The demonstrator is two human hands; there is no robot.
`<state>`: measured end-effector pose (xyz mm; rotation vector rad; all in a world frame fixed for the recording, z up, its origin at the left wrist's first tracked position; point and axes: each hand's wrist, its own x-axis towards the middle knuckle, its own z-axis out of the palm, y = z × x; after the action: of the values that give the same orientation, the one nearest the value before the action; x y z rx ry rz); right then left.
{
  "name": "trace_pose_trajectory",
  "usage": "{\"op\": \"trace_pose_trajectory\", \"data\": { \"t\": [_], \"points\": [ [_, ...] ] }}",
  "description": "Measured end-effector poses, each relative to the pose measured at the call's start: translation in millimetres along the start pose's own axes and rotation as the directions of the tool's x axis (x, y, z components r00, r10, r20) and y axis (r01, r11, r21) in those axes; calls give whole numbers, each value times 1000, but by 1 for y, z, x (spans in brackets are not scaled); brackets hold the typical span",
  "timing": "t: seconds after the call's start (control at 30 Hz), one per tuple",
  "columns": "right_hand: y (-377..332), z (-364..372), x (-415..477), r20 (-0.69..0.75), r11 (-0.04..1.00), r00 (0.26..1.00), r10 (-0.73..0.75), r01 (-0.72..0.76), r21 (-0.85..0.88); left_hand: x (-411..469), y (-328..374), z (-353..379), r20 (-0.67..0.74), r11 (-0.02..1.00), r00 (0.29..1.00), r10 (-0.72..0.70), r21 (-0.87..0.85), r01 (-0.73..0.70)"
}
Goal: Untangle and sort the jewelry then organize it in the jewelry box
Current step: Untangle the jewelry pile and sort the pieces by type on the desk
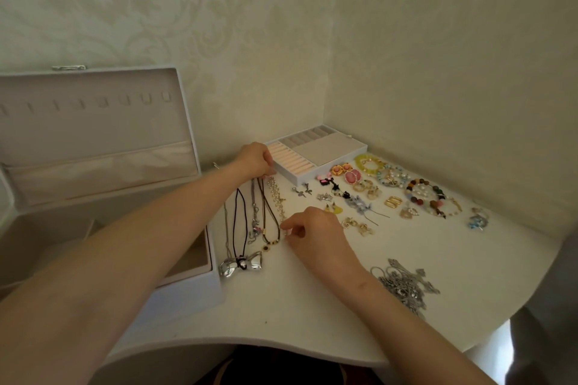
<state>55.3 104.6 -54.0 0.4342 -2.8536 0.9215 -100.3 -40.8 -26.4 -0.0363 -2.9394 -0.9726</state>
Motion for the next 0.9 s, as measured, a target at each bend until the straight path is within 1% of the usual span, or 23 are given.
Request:
{"op": "trace_pose_trajectory", "data": {
  "t": [0.07,0.2,0.33,0.43,0.53,0.67,0.77,0.9],
  "points": [
    [2,-8,-6,-5,1000,1000,-9,9,18,-5,2,-5,-18,998,999,42,53,-41],
    [10,-27,-22,-24,997,1000,8,-6,83,-32,13,-11,-37,984,988,148,105,-144],
    [22,-44,-36,-44,989,999,8,-2,145,-75,29,-8,48,955,958,283,79,-286],
    [31,-54,-45,-41,975,999,18,-8,223,-108,43,-1,96,938,936,340,34,-344],
    [44,-63,-54,-52,975,998,24,-12,223,-138,52,10,125,927,919,374,-32,-373],
    [65,-82,-65,-64,979,995,83,-69,190,-162,57,25,197,919,898,394,-113,-378],
    [77,-96,-71,-23,989,997,74,-71,131,-171,60,35,258,914,877,406,-132,-384],
    [88,-111,-78,54,992,997,59,-64,111,-180,68,47,303,898,845,440,-166,-408]
  ]
}}
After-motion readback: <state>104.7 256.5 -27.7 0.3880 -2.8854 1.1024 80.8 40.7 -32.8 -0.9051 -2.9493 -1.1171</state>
